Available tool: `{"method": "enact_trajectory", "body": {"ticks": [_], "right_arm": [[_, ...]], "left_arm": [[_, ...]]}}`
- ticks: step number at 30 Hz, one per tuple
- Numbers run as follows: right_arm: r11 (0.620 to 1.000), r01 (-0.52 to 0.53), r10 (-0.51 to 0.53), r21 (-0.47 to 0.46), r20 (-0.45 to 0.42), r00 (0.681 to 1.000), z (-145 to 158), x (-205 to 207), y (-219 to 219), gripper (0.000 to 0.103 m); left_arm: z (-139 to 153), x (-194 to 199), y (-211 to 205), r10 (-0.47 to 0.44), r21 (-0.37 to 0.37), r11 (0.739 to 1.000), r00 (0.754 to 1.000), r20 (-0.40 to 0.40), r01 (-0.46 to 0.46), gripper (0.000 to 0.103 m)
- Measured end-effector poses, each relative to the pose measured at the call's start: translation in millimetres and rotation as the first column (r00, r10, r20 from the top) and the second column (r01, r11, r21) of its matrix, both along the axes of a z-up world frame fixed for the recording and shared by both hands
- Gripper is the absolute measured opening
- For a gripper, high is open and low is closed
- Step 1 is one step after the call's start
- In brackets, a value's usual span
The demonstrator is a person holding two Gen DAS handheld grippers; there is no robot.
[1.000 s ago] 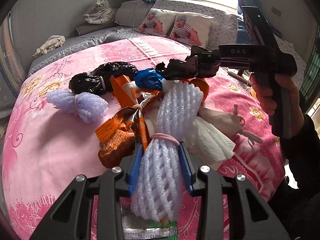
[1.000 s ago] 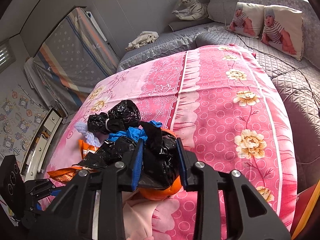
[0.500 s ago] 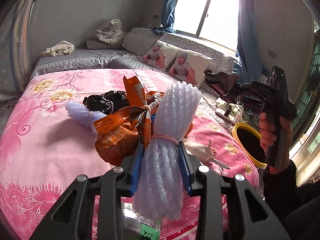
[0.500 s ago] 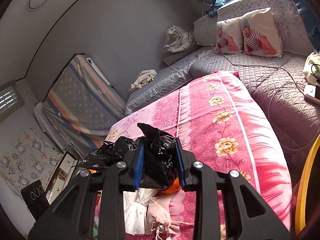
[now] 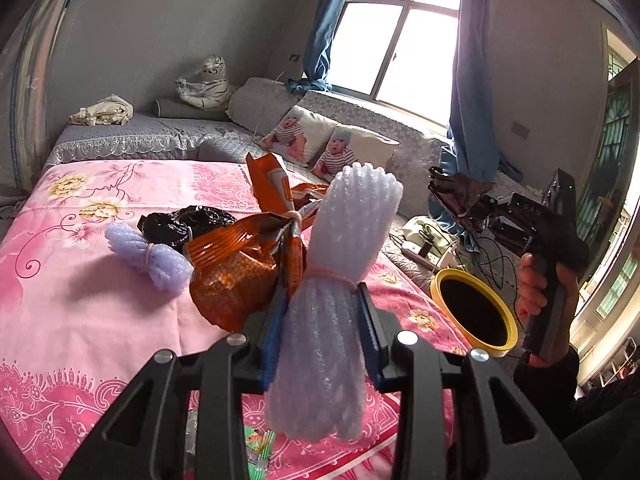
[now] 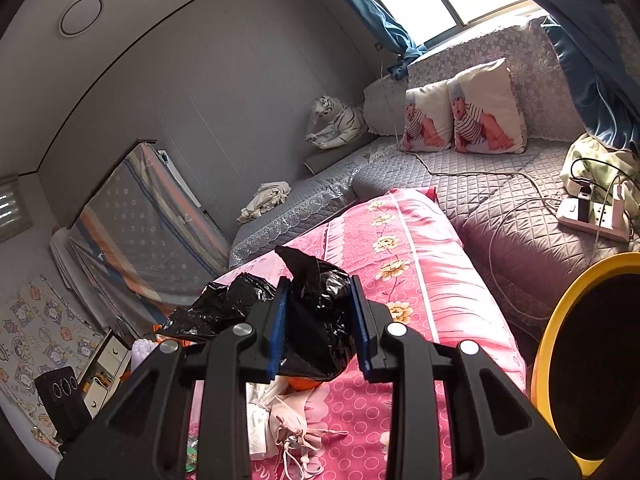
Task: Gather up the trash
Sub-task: 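Carry the foam bundle in the left tool while the right tool carries the black bag to the bin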
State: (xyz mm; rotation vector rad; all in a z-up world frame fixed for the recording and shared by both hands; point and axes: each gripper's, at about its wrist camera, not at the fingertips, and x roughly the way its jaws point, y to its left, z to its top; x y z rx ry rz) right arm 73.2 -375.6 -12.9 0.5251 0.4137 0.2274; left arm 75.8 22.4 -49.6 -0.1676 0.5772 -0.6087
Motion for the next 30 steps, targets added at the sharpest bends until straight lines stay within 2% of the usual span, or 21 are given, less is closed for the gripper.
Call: {"method": "enact_trajectory", "body": {"ticks": [8,13,20,30], "right_arm": [[0.997,0.065,-0.064,-0.033,0.03,0.998,9.3,-13.5,-3.0,0.027],[0.99,0.128,-0.123,-0.065,0.071,0.99,19.3,-26.2,-8.5,0.027],[0.975,0.207,-0.198,-0.084,0.106,0.974,30.8,-44.0,-26.2,0.027],[0.933,0.352,-0.336,-0.076,0.168,0.927,40.3,-77.5,-63.7,0.027]], "left_arm": [[3.5,3.2,-7.9,0.026,0.019,0.999,0.999,0.026,-0.026,0.032],[17.2,3.7,-20.9,0.041,0.042,0.998,0.997,0.069,-0.044,0.032],[40.7,12.7,-53.4,-0.014,0.05,0.999,0.994,0.11,0.008,0.032],[54.5,23.2,-107.8,-0.138,0.065,0.989,0.983,0.124,0.131,0.032]]}}
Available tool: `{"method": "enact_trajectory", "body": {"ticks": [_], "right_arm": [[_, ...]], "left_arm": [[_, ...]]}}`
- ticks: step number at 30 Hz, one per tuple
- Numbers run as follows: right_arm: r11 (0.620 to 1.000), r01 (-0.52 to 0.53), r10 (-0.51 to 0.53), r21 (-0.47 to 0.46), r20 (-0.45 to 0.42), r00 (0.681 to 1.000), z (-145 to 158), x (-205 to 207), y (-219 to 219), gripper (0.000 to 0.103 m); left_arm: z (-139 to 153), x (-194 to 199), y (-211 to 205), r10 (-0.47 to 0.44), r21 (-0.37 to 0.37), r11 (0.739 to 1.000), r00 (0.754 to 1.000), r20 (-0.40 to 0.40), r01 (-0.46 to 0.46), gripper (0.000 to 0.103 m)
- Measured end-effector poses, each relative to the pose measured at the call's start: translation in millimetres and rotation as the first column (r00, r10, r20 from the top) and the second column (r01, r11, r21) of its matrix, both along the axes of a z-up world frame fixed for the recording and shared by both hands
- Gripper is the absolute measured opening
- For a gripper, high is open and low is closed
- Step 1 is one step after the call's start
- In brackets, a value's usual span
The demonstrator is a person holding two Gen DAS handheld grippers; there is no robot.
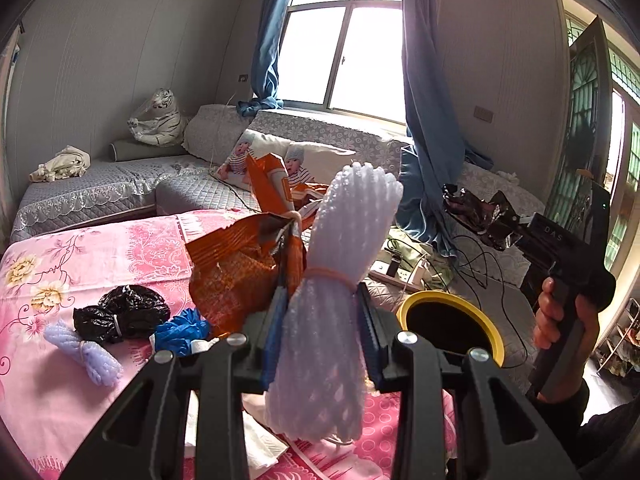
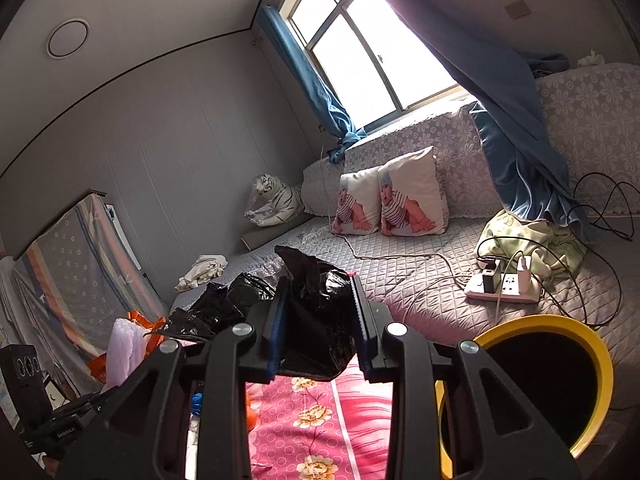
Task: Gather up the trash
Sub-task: 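Carry the foam bundle in the left tool while the right tool carries the black bag to the bin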
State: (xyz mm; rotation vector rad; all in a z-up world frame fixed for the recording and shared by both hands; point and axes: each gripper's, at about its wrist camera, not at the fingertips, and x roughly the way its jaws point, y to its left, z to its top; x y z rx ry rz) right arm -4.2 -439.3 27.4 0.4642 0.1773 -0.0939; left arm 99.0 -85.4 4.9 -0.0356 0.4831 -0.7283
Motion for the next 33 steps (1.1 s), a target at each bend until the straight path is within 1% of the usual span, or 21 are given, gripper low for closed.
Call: {"method": "enact_trajectory", "body": {"ticks": [7,12,15,21,25,33], "right_arm": [[0.996,0.085,-0.085,-0.002,0.027,0.996,2.4,-20.0,-25.9,0.027],[0.989,0.146,-0.146,-0.004,0.025,0.989,2.2,-33.0,-48.3,0.028],[0.982,0.19,-0.19,0.003,0.017,0.982,-0.2,-40.2,-65.0,0.028],[0.963,0.263,-0.264,0.052,0.012,0.964,-10.3,-54.8,-96.3,0.028],[0.949,0.309,-0.31,0.068,0.006,0.951,-17.2,-62.6,-113.0,0.028],[0.921,0.381,-0.379,0.079,-0.029,0.925,-32.8,-69.4,-135.8,0.028]], "left_arm": [[-5.1,7.8,-40.7,-0.085,0.02,0.996,0.996,-0.016,0.086,0.032],[-13.2,19.0,-70.8,-0.146,0.022,0.989,0.988,-0.044,0.147,0.032],[-17.6,24.5,-92.8,-0.193,0.019,0.981,0.979,-0.064,0.195,0.032],[-25.7,28.0,-138.8,-0.275,0.021,0.961,0.958,-0.083,0.277,0.032],[-32.6,28.8,-170.3,-0.317,0.048,0.946,0.944,-0.09,0.322,0.032],[-44.8,28.2,-222.5,-0.395,0.071,0.912,0.912,-0.11,0.403,0.032]]}}
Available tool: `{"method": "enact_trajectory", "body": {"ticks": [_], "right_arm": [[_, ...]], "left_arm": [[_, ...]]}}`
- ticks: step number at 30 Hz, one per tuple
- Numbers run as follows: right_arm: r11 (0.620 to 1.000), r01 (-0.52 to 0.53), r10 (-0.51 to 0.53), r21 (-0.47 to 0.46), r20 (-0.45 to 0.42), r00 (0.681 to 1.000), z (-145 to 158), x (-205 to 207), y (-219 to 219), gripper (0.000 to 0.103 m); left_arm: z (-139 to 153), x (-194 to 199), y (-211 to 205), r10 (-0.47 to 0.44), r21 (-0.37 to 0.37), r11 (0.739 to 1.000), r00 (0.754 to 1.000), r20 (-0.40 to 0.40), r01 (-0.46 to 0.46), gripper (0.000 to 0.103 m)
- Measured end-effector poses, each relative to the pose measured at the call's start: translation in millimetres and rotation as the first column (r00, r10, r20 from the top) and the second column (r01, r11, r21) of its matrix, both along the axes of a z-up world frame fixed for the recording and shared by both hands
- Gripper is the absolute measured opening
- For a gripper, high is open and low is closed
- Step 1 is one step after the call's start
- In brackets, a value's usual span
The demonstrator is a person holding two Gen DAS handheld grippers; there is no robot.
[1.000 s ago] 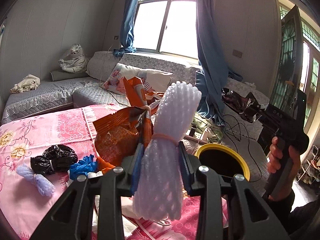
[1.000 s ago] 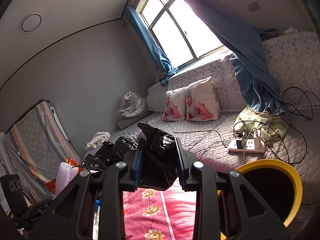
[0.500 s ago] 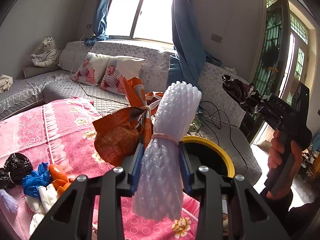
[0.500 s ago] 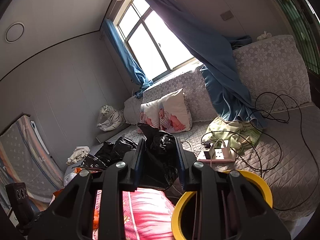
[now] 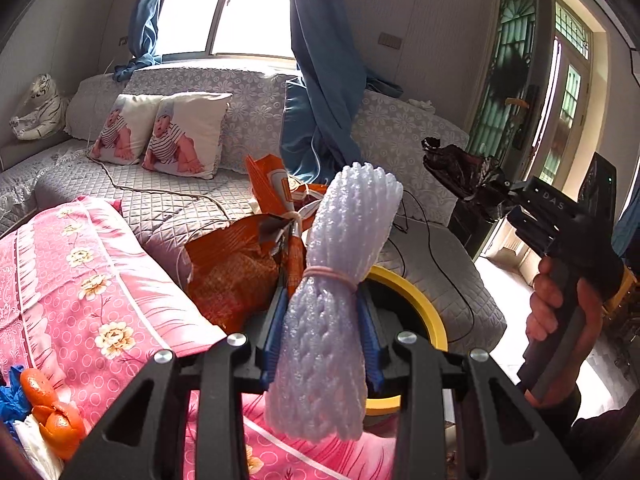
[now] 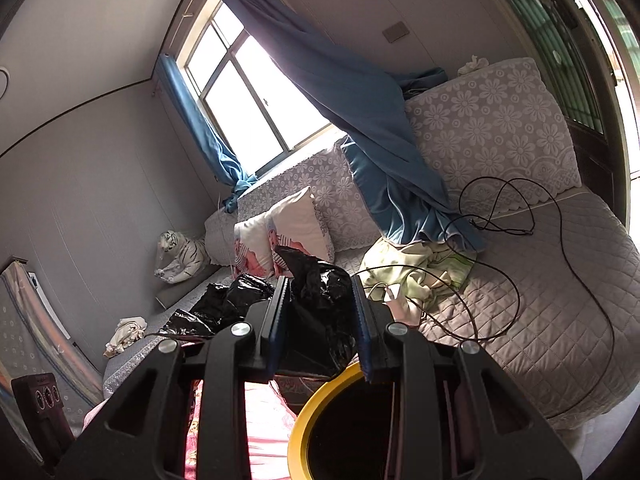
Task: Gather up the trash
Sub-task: 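Carry the foam bundle in the left tool while the right tool carries the black bag to the bin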
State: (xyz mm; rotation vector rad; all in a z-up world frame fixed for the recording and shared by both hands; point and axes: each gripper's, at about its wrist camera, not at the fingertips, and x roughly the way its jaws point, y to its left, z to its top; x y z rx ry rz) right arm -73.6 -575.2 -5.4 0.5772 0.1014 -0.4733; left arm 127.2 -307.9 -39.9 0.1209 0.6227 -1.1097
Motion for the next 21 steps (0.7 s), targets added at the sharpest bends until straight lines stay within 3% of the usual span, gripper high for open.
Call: {"method": "enact_trajectory", "body": {"ticks": [21], "right_arm": [[0.991,0.061,-0.052,0.116,-0.078,0.996,-44.1,11.3,-40.5,0.03]], "left_arm": [[-49.7,1.2,-79.6,-0.096,0.128,0.986,0.993,-0.065,0.104,0.032]]}}
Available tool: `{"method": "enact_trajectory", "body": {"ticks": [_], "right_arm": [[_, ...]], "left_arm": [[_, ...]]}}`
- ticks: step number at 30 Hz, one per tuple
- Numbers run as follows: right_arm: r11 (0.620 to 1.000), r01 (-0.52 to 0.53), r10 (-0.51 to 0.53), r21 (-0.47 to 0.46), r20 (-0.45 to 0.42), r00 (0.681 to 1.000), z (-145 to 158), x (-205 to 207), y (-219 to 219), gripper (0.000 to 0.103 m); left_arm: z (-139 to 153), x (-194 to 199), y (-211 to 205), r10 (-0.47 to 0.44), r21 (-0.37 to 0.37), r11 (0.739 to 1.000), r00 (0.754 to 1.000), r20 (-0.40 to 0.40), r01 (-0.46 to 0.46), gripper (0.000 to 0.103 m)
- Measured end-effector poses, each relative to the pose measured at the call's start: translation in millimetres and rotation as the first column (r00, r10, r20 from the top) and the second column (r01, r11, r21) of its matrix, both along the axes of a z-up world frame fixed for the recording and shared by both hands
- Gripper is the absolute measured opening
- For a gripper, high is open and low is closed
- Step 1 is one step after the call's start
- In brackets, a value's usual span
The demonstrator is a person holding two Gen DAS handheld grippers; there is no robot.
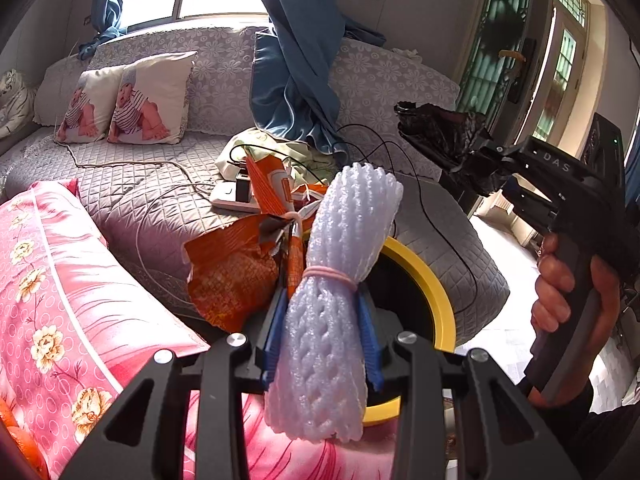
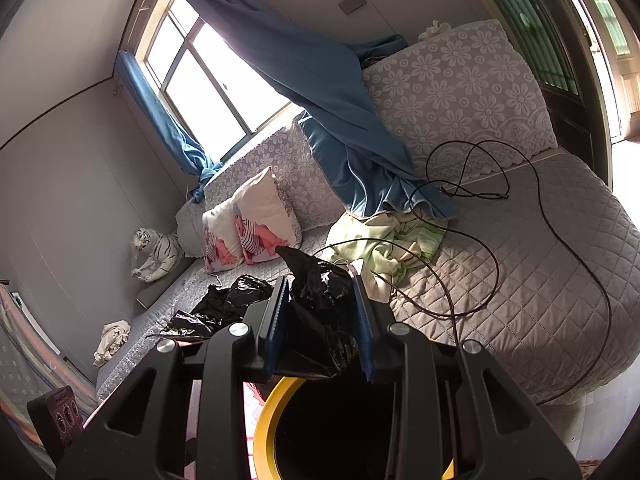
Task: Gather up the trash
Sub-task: 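Carry the foam bundle in the left tool while the right tool carries the black bag to the bin, then open the left tool over the bin while the right tool opens, dropping the black bag in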
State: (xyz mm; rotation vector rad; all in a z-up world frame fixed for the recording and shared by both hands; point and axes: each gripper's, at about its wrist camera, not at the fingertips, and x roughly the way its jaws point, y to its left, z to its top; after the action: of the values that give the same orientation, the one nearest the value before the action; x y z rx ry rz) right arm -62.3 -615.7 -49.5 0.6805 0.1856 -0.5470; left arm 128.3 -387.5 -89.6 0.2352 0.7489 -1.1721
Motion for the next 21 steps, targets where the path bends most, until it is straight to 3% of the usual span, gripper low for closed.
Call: {"method": "enact_trajectory", "body": {"ticks": [16,17,18,19,20,21], "right_arm": [[0.995,0.017,-0.012,0.094,-0.057,0.998,-31.0,13.5,-24.4,0.032],[0.995,0.015,-0.009,0.099,-0.059,0.998,-31.8,13.9,-25.4,0.034],[0.994,0.014,-0.008,0.104,-0.059,0.998,-32.5,13.6,-26.7,0.043],[0.993,0.021,-0.015,0.114,-0.052,0.999,-32.8,12.1,-28.0,0.048],[0.992,0.034,-0.028,0.121,-0.047,0.999,-33.4,9.8,-29.4,0.055],[0.992,0.046,-0.041,0.122,-0.047,0.998,-33.2,8.0,-30.5,0.055]], "left_arm": [[-31.5,-8.8,-32.7,-0.048,0.098,0.994,0.998,-0.033,0.051,0.032],[-32.0,-9.1,-33.4,-0.049,0.099,0.994,0.998,-0.034,0.052,0.032],[-32.5,-8.9,-33.2,-0.044,0.101,0.994,0.998,-0.036,0.048,0.033],[-32.8,-8.0,-32.5,-0.032,0.104,0.994,0.999,-0.036,0.036,0.037],[-33.2,-6.5,-31.5,-0.023,0.106,0.994,0.999,-0.043,0.027,0.048],[-33.1,-4.6,-29.6,-0.01,0.103,0.995,0.999,-0.046,0.014,0.053]]}}
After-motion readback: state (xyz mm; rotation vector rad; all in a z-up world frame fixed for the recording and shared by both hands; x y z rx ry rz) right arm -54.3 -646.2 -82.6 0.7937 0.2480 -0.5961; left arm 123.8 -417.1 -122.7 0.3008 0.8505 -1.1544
